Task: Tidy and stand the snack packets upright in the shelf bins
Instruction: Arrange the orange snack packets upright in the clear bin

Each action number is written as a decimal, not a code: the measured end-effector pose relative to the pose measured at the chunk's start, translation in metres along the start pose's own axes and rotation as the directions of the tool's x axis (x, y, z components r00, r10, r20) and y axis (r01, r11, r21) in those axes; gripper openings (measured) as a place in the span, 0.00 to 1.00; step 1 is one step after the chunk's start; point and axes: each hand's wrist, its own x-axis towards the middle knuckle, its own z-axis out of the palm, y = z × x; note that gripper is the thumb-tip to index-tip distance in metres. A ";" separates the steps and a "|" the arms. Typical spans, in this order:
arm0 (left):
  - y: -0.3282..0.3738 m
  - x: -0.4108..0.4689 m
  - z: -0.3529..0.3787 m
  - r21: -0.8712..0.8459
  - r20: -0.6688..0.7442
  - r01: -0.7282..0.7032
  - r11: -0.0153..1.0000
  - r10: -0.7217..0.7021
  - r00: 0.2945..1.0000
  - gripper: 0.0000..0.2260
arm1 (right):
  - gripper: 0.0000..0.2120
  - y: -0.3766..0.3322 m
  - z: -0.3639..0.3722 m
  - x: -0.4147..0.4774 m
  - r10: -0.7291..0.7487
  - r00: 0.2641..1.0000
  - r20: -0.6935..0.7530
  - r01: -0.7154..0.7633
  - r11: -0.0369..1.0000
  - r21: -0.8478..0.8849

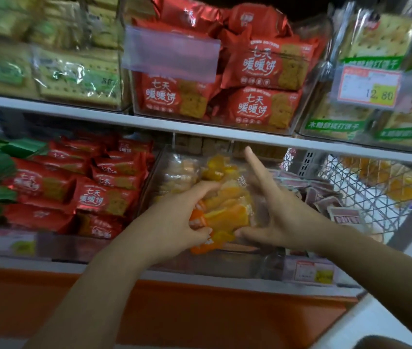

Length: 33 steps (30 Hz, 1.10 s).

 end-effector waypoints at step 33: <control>-0.053 0.007 -0.022 -0.027 -0.364 0.042 0.999 -0.049 0.930 0.41 | 0.46 0.010 0.059 0.061 0.145 0.977 -0.158 -0.044 0.857 0.514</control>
